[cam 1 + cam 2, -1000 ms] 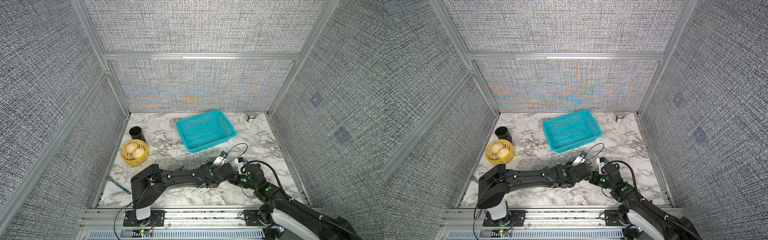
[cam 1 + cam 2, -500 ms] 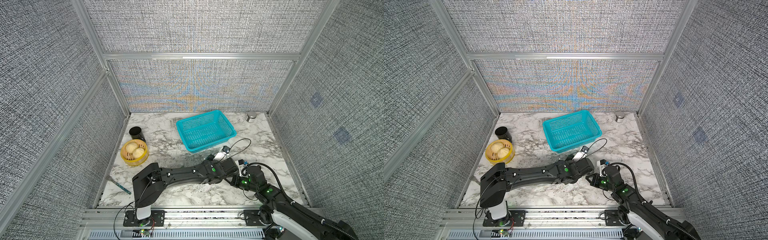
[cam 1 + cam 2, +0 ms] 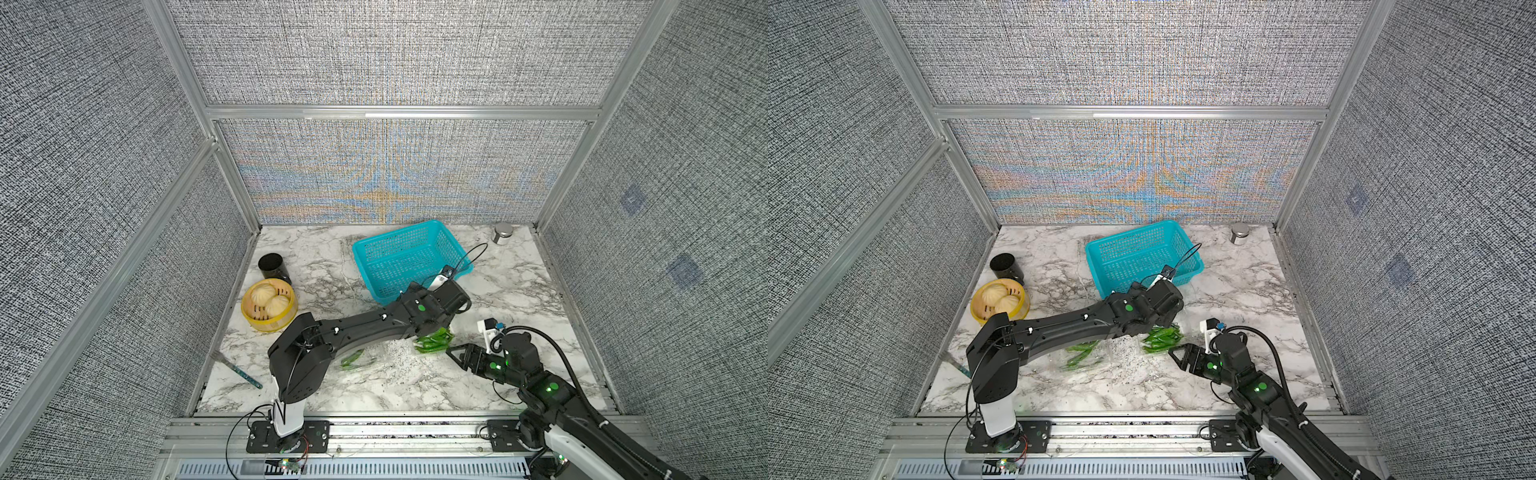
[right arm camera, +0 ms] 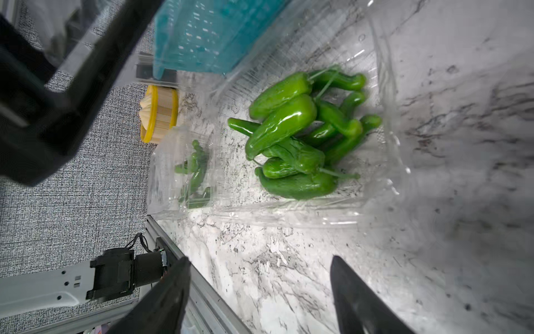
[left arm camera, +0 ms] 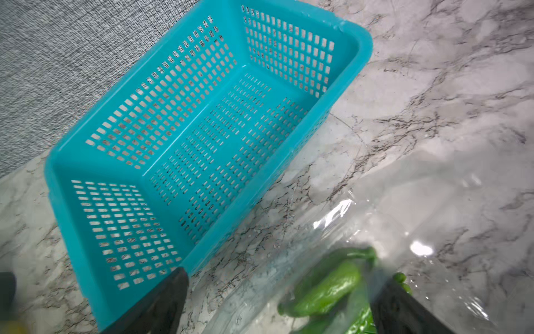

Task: Take small green peppers out of containers
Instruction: Open the packing box at the center of the board.

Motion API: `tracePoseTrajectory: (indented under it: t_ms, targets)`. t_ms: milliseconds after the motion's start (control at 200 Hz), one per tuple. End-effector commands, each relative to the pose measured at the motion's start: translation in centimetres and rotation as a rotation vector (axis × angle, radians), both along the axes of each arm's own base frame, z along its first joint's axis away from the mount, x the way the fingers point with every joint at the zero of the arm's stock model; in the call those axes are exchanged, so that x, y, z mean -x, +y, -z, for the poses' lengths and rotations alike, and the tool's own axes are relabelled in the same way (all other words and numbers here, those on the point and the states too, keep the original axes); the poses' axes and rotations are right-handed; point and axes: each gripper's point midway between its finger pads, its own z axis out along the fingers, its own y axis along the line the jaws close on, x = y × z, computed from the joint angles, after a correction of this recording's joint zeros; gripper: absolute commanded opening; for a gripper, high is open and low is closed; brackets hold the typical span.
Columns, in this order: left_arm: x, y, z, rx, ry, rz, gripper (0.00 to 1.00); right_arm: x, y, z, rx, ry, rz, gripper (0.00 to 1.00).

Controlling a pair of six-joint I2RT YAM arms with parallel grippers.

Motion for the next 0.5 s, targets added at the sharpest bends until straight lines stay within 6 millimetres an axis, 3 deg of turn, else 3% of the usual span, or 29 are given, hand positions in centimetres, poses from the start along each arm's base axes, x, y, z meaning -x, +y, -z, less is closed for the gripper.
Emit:
tracePoseTrajectory:
  t_ms: [0, 345, 495]
  targets:
    - [0.9, -0.8, 0.1, 0.033, 0.064, 0.066, 0.98, 0.4, -1.0, 0.2, 0.041, 0.015, 0.026, 0.78]
    - [2.1, 1.6, -5.2, 0.119, 0.056, 0.062, 0.97, 0.3, -1.6, -0.5, 0.096, 0.014, 0.037, 0.78]
    - [3.0, 2.0, -5.6, 0.117, 0.1, 0.071, 0.96, -0.7, -1.3, -1.0, 0.131, 0.003, 0.027, 0.79]
